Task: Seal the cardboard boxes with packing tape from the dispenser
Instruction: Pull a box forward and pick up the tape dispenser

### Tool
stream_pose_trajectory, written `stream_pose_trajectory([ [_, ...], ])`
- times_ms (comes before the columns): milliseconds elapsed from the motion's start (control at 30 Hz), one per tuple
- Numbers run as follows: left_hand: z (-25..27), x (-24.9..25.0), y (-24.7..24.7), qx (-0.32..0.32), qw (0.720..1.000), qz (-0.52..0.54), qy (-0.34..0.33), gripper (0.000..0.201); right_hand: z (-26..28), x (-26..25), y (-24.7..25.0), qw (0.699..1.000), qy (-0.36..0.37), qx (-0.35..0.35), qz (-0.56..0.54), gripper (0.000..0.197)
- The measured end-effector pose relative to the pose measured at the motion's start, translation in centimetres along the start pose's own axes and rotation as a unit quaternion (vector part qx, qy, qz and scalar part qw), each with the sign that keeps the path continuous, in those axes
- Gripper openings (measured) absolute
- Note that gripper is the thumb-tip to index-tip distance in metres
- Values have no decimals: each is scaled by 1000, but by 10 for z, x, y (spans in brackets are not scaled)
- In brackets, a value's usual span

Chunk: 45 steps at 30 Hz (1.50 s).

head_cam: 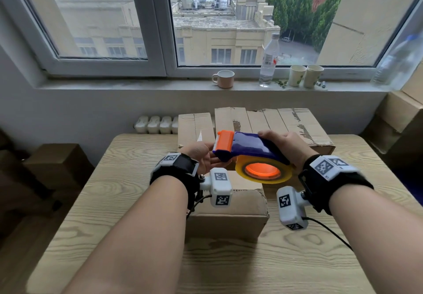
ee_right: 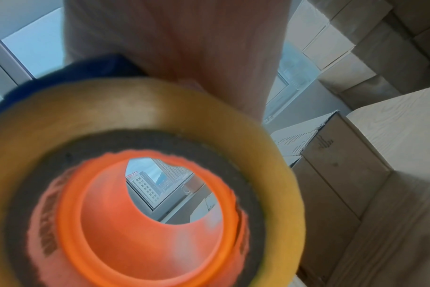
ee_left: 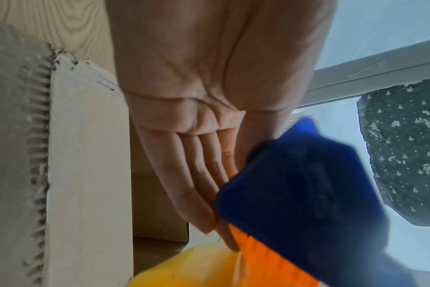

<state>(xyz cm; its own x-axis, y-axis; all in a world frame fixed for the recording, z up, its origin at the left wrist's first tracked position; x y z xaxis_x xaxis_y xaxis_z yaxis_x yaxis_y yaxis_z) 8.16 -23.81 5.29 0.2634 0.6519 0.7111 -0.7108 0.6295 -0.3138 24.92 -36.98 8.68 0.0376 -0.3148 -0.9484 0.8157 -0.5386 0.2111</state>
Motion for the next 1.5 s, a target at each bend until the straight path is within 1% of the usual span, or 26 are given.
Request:
stream_pose_trajectory([
  [100,0,-2,0,-13,999,42,-3,17,-2,0,-1,1000,-7,-7,-22,39],
  [200,1,-2,-1,-23,997,76,-19,16,-1,0,-1,998,-19,-12,-50,43],
  [233,1,-2,-2,-24,996,84,-26,19,0,0,-1,997,-25,-15,-65,46],
  [267,1,-3,-3,-28,994,95,-36,27,0,1,-1,996,-33,-18,-81,52],
  [300,1,-4,-5,-33,992,111,-47,40,0,3,-1,994,-42,-22,-99,58],
  [333,0,-4,-6,-37,990,127,-56,53,0,4,-2,991,-51,-25,-119,60],
  [367,-2,-5,-7,-40,987,138,-64,62,1,3,-4,988,-56,-32,-139,57],
  [433,-4,-5,-7,-40,986,142,-76,66,1,1,-6,984,-64,-39,-161,50],
  [567,-2,-2,-4,-68,989,102,-80,61,-2,-1,-6,986,-75,-39,-143,69],
  [600,-1,-1,-3,-70,991,92,-74,60,-2,0,-6,986,-78,-41,-140,69],
  [700,-1,1,-3,-76,991,89,-59,63,-3,1,-6,986,-80,-41,-142,60],
  [867,-7,2,-2,-66,992,84,-62,71,-9,5,-7,983,-89,-49,-150,65],
  [967,-11,0,0,-64,993,69,-64,70,-13,8,-6,982,-92,-54,-159,58],
  [1033,-14,-1,2,-72,993,63,-62,72,-16,12,-5,980,-98,-52,-162,58],
  [1100,-15,0,2,-86,992,61,-67,68,-20,15,-4,979,-102,-59,-168,52],
  [1200,-15,4,0,-100,992,47,-69,55,-24,19,-2,976,-111,-68,-172,40],
  [1233,-14,5,0,-104,991,45,-67,56,-25,20,-1,976,-112,-70,-172,40],
  [1333,-11,5,-2,-137,987,61,-62,75,-27,23,0,974,-116,-74,-182,49],
  [1433,-12,3,1,-172,981,68,-63,99,-28,23,0,971,-120,-76,-191,49],
  [1500,-15,1,4,-172,980,84,-57,103,-29,24,0,971,-121,-78,-192,52],
])
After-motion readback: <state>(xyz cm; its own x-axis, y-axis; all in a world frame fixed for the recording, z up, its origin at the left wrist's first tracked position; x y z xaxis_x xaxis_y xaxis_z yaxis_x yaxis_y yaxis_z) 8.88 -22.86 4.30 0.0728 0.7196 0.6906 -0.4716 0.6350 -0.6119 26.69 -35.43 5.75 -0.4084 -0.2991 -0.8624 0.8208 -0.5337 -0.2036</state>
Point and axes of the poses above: each hand's wrist, its own z-axis away from the middle knuckle, its own y-axis out of the back of the hand, x = y × z, the point moved 2 cm from there along -z, towards the middle knuckle, and after that the axes turned 6 degrees about -z, right-handed, at the moved point
